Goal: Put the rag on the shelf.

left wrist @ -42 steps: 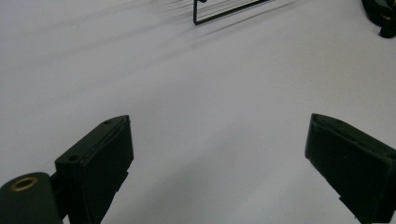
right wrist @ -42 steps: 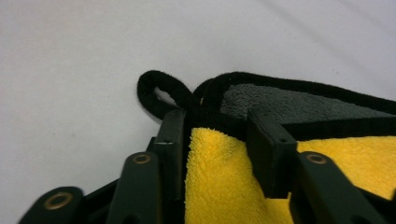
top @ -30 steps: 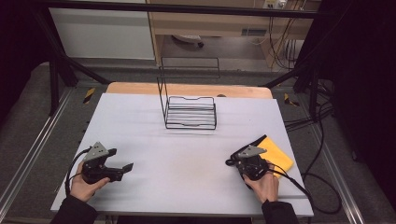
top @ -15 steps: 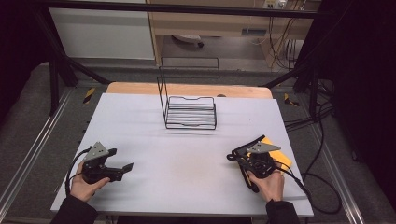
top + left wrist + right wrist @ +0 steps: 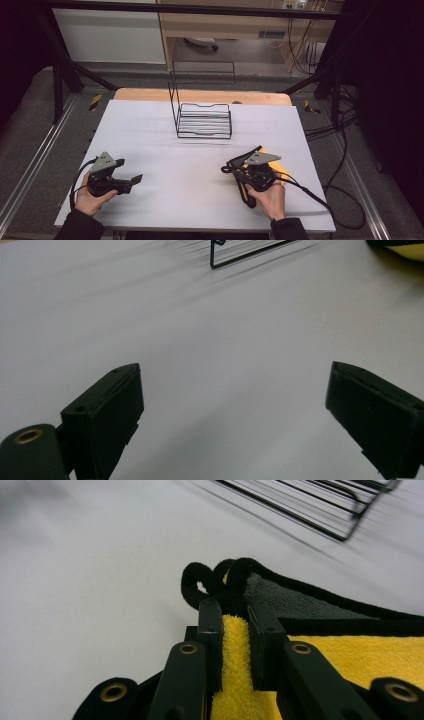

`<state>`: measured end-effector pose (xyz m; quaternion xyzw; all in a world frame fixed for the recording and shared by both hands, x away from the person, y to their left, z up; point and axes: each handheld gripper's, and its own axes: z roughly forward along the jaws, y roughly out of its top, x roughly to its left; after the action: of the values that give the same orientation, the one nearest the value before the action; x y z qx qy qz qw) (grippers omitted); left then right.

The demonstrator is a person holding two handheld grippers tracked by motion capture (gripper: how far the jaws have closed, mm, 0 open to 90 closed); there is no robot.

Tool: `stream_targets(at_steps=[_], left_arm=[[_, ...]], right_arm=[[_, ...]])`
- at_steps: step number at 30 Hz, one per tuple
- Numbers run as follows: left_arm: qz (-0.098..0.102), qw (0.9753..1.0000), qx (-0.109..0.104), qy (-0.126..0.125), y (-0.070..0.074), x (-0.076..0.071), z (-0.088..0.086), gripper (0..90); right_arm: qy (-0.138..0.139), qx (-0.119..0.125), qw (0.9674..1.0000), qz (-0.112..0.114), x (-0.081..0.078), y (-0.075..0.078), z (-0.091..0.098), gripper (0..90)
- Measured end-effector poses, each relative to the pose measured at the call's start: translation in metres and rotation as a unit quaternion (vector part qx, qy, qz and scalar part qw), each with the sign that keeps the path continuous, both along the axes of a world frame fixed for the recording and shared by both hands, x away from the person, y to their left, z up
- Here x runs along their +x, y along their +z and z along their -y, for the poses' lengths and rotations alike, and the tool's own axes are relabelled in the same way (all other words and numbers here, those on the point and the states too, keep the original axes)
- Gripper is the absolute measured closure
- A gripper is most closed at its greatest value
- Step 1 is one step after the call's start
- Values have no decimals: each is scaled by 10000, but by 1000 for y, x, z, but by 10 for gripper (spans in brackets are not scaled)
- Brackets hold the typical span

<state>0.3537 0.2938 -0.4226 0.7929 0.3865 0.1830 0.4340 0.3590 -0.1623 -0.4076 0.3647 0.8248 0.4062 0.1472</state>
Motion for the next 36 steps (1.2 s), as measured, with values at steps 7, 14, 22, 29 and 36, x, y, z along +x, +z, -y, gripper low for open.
stream_targets(at_steps=[7, 14, 22, 29, 36], left_arm=[[-3, 10000, 18, 10, 0, 0, -1, 84], [-5, 10000, 39, 21, 0, 0, -1, 84], [-12, 10000, 31, 18, 1, 0, -1, 83], [-29, 10000, 55, 24, 2, 0, 0, 79], [-79, 9999, 68, -23, 4, 1, 6, 75]], right_arm=[[415, 2, 9991, -49, -1, -2, -41, 790], [927, -87, 9956, -85, -6, -7, -80, 789], [1419, -4, 9895, -264, -13, -15, -113, 785], [1617, -112, 9859, -412, -13, -30, -125, 736], [1568, 294, 9864, -385, -12, -13, -118, 504]])
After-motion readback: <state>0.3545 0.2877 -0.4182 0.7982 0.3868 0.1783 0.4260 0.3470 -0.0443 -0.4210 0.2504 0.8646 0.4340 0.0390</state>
